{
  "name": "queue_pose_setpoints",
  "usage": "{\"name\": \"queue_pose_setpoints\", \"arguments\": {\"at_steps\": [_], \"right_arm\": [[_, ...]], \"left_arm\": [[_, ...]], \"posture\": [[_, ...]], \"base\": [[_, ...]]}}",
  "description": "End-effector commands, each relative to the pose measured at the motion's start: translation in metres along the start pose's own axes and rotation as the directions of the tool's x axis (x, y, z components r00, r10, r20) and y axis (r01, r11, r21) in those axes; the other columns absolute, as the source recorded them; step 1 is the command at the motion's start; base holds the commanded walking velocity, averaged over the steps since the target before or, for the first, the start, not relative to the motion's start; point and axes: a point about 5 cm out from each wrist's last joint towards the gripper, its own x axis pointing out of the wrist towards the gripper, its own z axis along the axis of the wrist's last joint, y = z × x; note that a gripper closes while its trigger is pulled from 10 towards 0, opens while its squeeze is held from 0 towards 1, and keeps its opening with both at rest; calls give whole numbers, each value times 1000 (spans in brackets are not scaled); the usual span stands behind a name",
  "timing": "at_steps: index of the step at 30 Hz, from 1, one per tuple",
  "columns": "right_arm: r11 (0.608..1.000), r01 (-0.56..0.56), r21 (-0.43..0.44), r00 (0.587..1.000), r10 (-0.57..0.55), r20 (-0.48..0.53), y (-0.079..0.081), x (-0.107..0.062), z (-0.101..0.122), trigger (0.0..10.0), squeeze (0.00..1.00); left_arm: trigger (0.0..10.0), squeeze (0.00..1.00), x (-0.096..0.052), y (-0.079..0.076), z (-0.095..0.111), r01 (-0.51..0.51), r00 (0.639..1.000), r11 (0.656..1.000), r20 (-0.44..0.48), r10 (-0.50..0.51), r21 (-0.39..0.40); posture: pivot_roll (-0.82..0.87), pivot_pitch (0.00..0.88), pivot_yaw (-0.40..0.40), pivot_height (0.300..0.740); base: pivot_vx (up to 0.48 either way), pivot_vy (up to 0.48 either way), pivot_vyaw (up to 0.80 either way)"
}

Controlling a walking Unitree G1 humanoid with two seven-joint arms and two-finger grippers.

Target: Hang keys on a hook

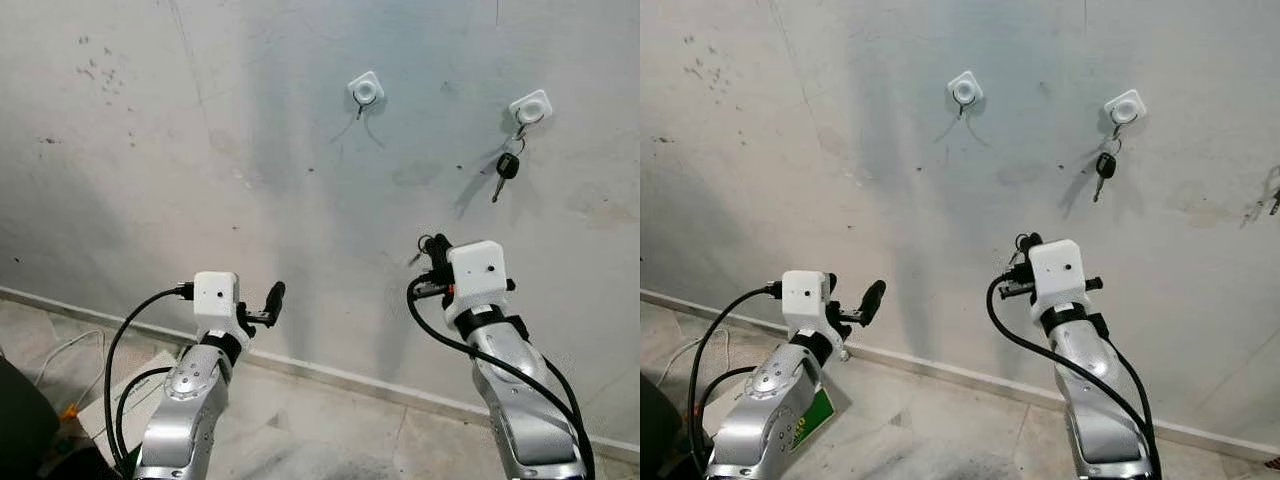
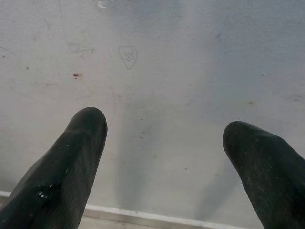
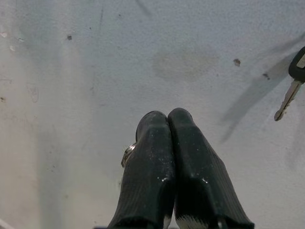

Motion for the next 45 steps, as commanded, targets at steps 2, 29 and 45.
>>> {"name": "queue_pose_setpoints", "arguments": {"at_steps": [2,29,45], "right_arm": [[1000,1,7,1000,-1,19,-1,3,4,10000,0],[999,16,28,1000,-16,2,0,-1,1,10000,0],[1000,-8,25,1000,7,28,2,5,7,10000,0]], "left_arm": [[10000,0,2,4,2,-17,1000,1000,9,17,2],[10000,0,3,8,6,-23,1000,1000,1,23,-9],[10000,0,4,4,13,3,999,1000,36,-2,-16]], "posture": [[-82,0,62,740],[-81,0,66,740],[-78,0,62,740]], "base": [[0,0,0],[0,0,-490],[0,0,-250]]}}
